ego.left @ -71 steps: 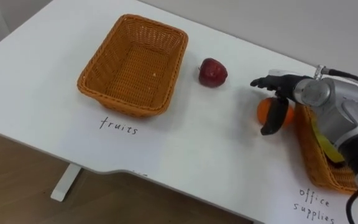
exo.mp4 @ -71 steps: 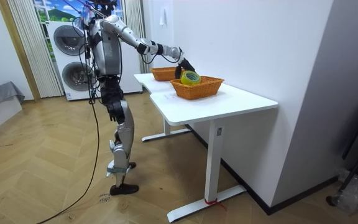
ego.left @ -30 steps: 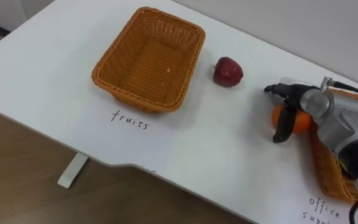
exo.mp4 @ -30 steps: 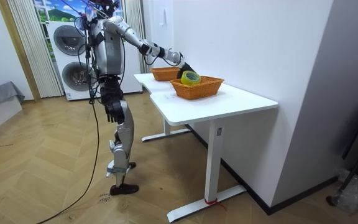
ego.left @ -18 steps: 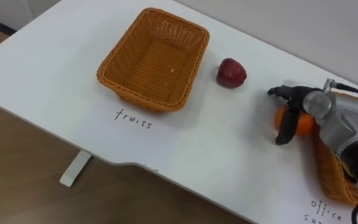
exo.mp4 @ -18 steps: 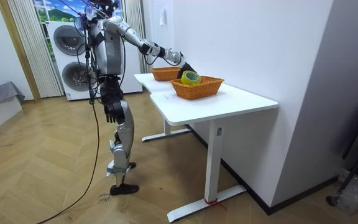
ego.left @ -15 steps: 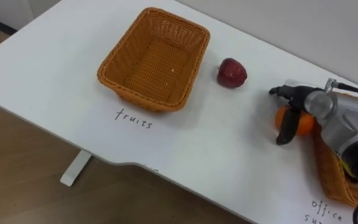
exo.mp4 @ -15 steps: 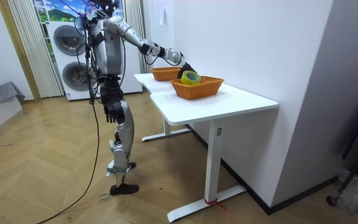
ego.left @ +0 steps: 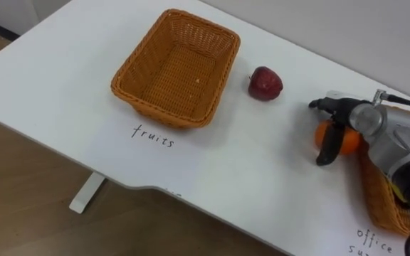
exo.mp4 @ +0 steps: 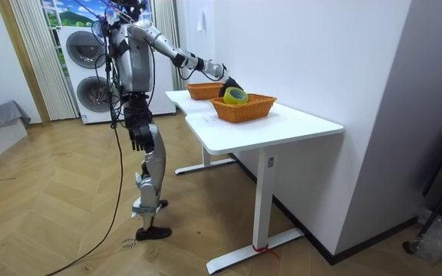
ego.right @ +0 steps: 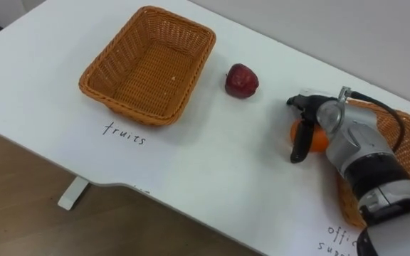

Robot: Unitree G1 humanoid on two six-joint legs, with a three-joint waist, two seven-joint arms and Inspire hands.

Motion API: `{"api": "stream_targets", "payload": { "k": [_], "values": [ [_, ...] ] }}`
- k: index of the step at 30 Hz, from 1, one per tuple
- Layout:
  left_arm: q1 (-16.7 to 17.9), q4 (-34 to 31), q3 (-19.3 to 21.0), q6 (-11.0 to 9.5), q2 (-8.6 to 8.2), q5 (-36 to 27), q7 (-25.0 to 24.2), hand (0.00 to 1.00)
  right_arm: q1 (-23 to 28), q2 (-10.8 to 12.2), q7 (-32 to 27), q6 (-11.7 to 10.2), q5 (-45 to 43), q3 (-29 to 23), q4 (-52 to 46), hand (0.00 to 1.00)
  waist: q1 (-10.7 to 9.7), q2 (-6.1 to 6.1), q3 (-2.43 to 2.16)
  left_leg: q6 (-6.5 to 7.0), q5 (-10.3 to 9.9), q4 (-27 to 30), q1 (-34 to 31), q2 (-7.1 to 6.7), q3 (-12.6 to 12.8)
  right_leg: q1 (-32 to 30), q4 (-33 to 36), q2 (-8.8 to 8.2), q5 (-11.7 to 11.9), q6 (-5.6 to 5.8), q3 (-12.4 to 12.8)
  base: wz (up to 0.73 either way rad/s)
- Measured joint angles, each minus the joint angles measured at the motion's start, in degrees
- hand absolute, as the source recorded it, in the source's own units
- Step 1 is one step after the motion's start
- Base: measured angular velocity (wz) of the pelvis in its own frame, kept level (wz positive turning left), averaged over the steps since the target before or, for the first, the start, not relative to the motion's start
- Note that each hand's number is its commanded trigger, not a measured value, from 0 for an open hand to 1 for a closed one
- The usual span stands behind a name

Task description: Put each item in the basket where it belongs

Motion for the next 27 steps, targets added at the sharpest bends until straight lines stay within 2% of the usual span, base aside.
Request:
{"api": "stream_targets", "payload": {
  "k": [10,19,27],
  "values": [
    [0.37,-1.21,-0.01,0.32,-0.05,0.01,-0.13,0.00,0.14,-0.20,1.17,0.04,0.00,0.00,0.04,0.00,-0.25,0.21,-0.04,0.00,0.00,0.00,0.50,0.03,0.16,0.41,0.00,-0.02,0.00,0.00,0.09,0.00],
    [0.45,-2.13,0.11,0.26,-0.05,0.00,-0.12,0.00,0.14,-0.64,1.70,-0.14,0.09,-0.07,0.41,0.00,-0.54,1.46,-0.61,0.01,0.01,-0.09,0.85,0.07,0.67,0.46,0.04,-0.08,0.03,-0.05,0.47,-0.02],
    [0.12,-2.17,0.19,0.00,-0.06,0.00,-0.56,0.00,0.15,-1.07,1.70,-1.31,0.03,-0.16,0.27,0.00,-1.38,1.47,-0.63,0.01,0.01,-0.20,0.79,0.09,0.81,0.28,0.14,-0.08,0.03,-0.05,0.66,0.00]
  ]
}}
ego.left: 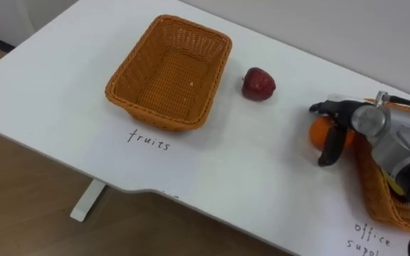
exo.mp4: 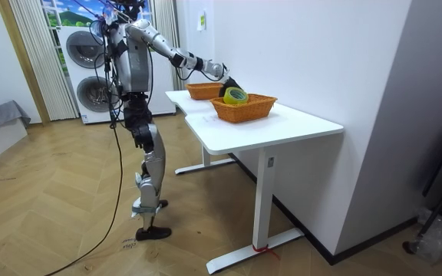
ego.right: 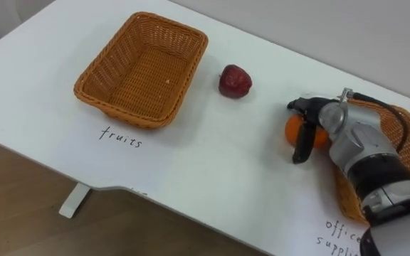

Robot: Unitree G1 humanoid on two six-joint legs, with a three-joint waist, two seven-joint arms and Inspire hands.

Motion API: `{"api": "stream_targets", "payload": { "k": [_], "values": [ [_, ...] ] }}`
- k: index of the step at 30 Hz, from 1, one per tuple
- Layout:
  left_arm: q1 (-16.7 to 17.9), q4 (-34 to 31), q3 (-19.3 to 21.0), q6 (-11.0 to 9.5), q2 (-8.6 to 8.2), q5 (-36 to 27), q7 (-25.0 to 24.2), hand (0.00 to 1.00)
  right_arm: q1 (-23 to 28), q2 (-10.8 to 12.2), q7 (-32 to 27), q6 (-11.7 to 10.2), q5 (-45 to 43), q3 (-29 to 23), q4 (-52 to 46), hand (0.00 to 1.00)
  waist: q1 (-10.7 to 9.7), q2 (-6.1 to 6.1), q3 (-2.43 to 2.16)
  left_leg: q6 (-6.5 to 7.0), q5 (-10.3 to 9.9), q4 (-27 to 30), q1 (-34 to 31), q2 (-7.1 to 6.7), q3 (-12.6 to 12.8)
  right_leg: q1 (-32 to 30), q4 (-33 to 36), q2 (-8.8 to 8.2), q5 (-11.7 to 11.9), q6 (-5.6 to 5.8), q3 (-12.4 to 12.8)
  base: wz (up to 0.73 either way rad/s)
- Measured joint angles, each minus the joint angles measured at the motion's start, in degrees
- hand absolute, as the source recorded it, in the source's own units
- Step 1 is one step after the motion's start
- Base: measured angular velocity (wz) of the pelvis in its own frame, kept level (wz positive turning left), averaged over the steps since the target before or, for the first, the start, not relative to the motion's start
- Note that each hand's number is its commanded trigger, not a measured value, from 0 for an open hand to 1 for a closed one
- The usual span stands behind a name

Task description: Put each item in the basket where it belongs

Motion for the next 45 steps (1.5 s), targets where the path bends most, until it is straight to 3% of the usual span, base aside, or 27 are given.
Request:
{"api": "stream_targets", "payload": {
  "k": [19,20,21,22,45],
  "values": [
    [0.33,-0.02,1.11,-0.83,-0.03,-0.05,-1.16,0.00,0.03,-0.41,0.60,-0.04,-0.02,-0.25,-0.38,0.00,-0.18,0.00,-0.04,0.02,0.01,-0.05,0.08,0.04,0.59,-0.25,0.10,0.00,0.00,0.00,0.70,-0.01],
    [0.37,0.04,1.10,-0.87,-0.03,-0.07,-1.15,0.00,0.04,-0.41,0.59,-0.07,-0.02,-0.25,-0.38,0.33,-0.18,0.01,-0.04,0.02,0.01,-0.05,0.15,0.04,0.60,-0.20,0.10,0.00,0.00,0.00,0.72,0.00],
    [0.39,0.08,1.10,-0.88,-0.03,-0.07,-1.13,0.00,0.04,-0.41,0.59,-0.08,-0.02,-0.25,-0.38,0.97,-0.20,0.01,-0.04,0.02,0.01,-0.05,0.16,0.04,0.61,-0.20,0.09,-0.01,0.00,0.00,0.71,0.00],
    [0.40,0.08,1.10,-0.88,-0.03,-0.07,-1.12,0.00,0.04,-0.41,0.58,-0.09,-0.02,-0.25,-0.38,1.00,-0.20,0.01,-0.04,0.02,0.01,-0.06,0.15,0.04,0.60,-0.22,0.10,-0.01,0.00,0.00,0.71,0.00],
    [0.38,0.06,1.10,-0.94,-0.02,-0.04,-1.03,0.00,0.34,-0.48,-0.85,-0.09,-0.04,-2.26,-0.61,1.00,-0.27,-0.01,-0.09,0.02,0.01,-0.15,0.11,0.04,0.60,-0.27,0.10,0.00,0.00,0.00,0.70,0.00]
  ]
}}
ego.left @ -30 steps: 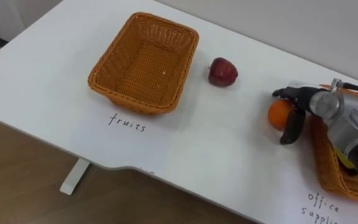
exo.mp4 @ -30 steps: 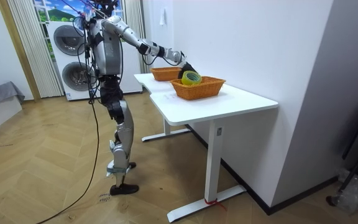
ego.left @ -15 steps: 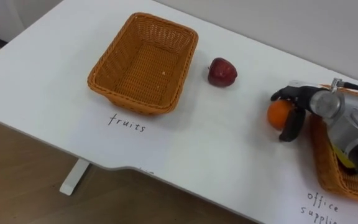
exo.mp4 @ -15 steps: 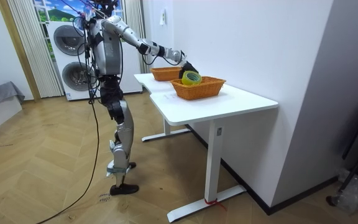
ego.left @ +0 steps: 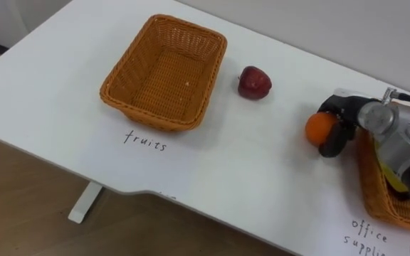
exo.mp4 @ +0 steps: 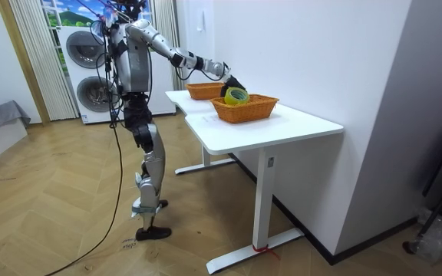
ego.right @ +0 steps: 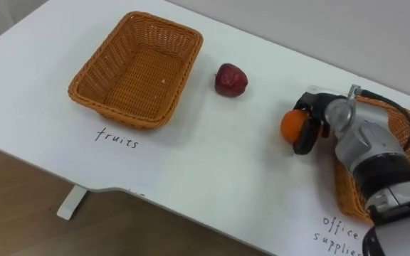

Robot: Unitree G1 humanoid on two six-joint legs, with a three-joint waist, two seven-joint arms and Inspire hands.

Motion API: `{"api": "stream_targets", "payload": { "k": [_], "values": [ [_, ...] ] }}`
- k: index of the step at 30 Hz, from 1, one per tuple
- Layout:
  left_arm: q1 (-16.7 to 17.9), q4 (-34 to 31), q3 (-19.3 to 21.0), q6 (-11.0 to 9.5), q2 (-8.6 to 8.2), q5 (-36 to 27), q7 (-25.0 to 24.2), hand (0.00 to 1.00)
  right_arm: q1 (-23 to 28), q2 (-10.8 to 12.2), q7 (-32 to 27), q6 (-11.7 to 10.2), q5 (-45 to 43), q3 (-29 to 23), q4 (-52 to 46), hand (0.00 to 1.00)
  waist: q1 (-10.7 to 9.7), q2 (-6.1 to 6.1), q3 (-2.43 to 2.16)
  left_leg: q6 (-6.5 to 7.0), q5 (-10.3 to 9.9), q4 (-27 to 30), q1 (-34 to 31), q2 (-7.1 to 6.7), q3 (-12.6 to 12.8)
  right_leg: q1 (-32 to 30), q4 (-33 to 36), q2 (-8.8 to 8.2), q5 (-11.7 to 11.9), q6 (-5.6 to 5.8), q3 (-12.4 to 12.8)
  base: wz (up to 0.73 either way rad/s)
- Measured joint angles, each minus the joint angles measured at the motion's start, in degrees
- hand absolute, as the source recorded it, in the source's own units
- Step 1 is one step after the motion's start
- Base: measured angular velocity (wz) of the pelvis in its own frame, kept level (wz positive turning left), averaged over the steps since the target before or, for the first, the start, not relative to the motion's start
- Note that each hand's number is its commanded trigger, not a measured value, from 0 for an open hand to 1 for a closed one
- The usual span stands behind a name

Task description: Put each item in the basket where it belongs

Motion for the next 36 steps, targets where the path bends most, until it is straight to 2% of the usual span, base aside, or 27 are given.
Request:
{"api": "stream_targets", "payload": {
  "k": [8,17,19,21,24,26,32,36],
  "values": [
    [0.00,0.00,-0.02,0.00,0.00,-0.08,0.00,0.00,0.04,0.00,0.01,0.09,0.00,-0.01,-0.17,1.00,-0.08,-0.02,-0.01,0.00,0.00,-0.06,-0.02,0.00,0.04,-0.08,0.00,0.02,0.00,0.00,0.05,0.00],
    [0.23,0.16,1.78,-0.86,-0.05,-0.45,0.45,0.00,0.95,0.01,0.11,-0.05,0.01,-1.76,-6.94,1.00,-3.08,0.10,-0.19,0.01,0.00,0.10,-0.36,-0.03,-0.02,-0.22,-0.10,0.00,0.02,0.02,0.37,0.00],
    [0.67,0.11,2.36,-1.05,-0.18,-0.41,0.51,0.00,1.01,0.01,0.11,-0.03,-0.02,-3.74,-8.76,1.00,-3.59,0.35,-0.33,0.01,0.01,0.10,-0.27,-0.04,-0.01,-0.17,-0.10,0.00,0.02,0.02,0.39,0.00],
    [1.62,-0.31,2.75,-1.28,-0.60,-0.43,0.84,0.00,1.32,-0.02,-0.15,-0.08,0.12,-6.07,-12.17,1.00,-4.86,1.08,-0.72,0.02,0.01,0.05,0.36,-0.08,0.04,0.41,-0.15,-0.06,0.02,0.02,0.37,0.00],
    [3.34,-1.65,3.51,-1.62,-1.26,-0.44,1.18,0.00,3.88,-0.03,-0.37,-0.38,0.25,-9.28,-20.86,1.00,-5.80,2.27,-1.04,0.05,0.04,-1.09,2.18,-0.07,0.20,1.64,-0.23,-0.06,0.01,0.03,0.27,-0.06],
    [3.85,-1.65,3.76,-1.66,-1.49,-0.42,1.17,0.00,4.91,-0.23,-0.35,-0.37,0.13,-9.63,-24.37,1.00,-5.98,2.76,-1.37,0.01,0.31,-2.08,3.25,-0.07,0.21,2.04,-0.19,-0.07,0.01,0.03,0.28,-0.09],
    [4.27,-2.26,4.52,-2.24,-2.00,-1.78,1.59,0.00,5.34,-0.39,-0.18,-0.31,2.72,-9.82,-27.56,1.00,-6.61,2.97,-1.33,-0.17,1.31,-3.72,4.66,-0.14,0.15,2.80,-0.06,-0.17,0.01,0.03,0.17,-0.01],
    [4.31,-2.20,4.79,-2.34,-2.62,-2.90,1.95,0.00,5.24,-0.38,0.31,-0.42,4.78,-9.84,-30.51,1.00,-6.96,2.93,-1.19,-0.12,1.29,-3.98,4.96,-0.31,0.07,3.44,-0.16,-0.32,-0.05,0.10,0.15,0.01]
  ]
}}
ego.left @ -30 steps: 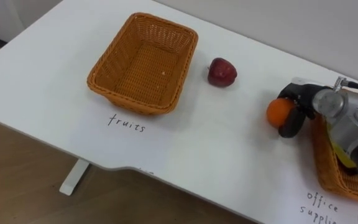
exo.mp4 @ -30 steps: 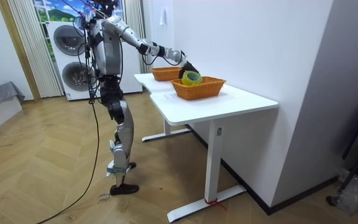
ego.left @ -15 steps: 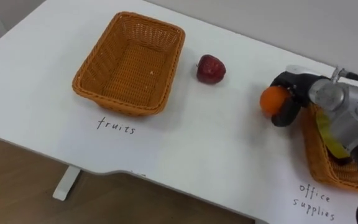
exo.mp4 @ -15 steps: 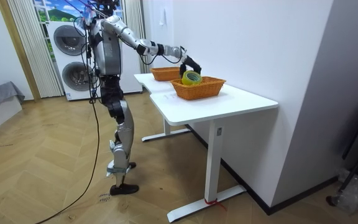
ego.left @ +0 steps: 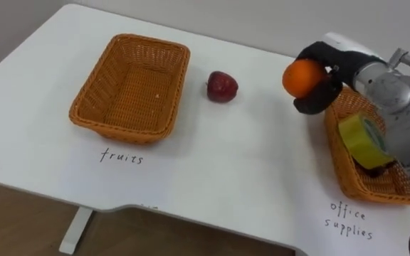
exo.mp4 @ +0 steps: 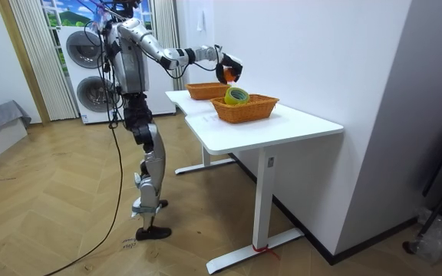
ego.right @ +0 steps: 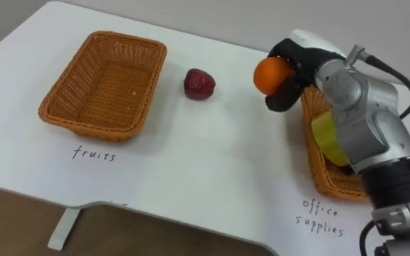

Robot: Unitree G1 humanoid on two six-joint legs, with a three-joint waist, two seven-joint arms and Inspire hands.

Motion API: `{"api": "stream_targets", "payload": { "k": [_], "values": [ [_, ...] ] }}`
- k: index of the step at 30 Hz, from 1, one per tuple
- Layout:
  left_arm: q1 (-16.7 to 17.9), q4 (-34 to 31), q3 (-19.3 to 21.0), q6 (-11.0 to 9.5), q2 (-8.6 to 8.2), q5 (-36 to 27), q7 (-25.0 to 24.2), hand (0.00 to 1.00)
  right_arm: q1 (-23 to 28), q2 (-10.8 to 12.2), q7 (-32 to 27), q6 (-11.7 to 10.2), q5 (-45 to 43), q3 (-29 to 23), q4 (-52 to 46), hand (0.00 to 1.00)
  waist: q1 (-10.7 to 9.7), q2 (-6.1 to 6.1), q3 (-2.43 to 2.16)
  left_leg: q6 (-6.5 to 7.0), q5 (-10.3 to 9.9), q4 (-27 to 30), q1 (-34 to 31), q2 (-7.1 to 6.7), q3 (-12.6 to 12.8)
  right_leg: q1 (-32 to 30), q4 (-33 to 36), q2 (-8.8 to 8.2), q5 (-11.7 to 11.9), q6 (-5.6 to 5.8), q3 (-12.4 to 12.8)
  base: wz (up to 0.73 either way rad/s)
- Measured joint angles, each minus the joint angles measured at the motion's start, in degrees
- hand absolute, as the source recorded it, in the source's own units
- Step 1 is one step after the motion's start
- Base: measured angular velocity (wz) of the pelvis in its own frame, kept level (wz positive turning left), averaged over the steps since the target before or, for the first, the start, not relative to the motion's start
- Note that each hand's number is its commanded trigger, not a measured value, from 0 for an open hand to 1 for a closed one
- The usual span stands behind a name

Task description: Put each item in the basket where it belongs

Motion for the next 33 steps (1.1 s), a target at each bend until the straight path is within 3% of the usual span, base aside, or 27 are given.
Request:
{"api": "stream_targets", "payload": {
  "k": [10,18,25,29,33],
  "values": [
    [0.32,0.00,1.25,-1.30,-0.48,0.01,1.18,0.00,-0.81,0.18,0.00,-0.24,3.24,-2.03,-6.02,1.00,1.51,-1.44,0.60,0.39,0.27,-0.14,0.05,-0.89,-1.43,0.57,-0.80,-0.45,-0.26,0.35,-0.28,0.07],
    [1.39,-2.95,0.85,-1.18,-0.26,0.01,1.92,0.00,-4.14,0.57,-0.75,0.66,2.03,0.41,-5.31,1.00,4.61,-2.83,1.17,0.37,0.27,-0.77,0.04,-0.91,-2.52,0.83,-0.83,-0.46,-0.33,0.46,-1.73,0.08],
    [2.70,-2.71,1.01,-0.95,0.70,0.09,2.26,0.00,-6.36,2.17,-1.52,1.82,4.08,2.77,-4.62,1.00,6.21,-4.18,0.89,0.38,0.27,-0.47,0.20,-1.28,-4.87,2.10,-0.96,-0.56,-0.33,0.46,-4.08,0.18],
    [2.79,-1.91,1.59,-0.73,0.92,0.76,2.38,0.00,-6.16,4.32,-2.66,1.78,7.86,4.65,-3.00,1.00,8.59,-4.94,1.52,0.38,0.27,-0.32,0.16,-1.47,-5.79,2.64,-1.14,-0.62,-0.37,0.52,-4.90,0.12],
    [3.90,-1.93,2.02,0.79,0.77,1.75,3.09,0.00,-6.19,4.78,-3.09,1.81,7.84,7.59,-0.04,1.00,11.71,-5.49,1.44,0.41,0.23,-0.19,-0.10,-1.71,-6.47,2.75,-1.08,-0.75,-0.40,0.58,-5.78,0.09]
  ]
}}
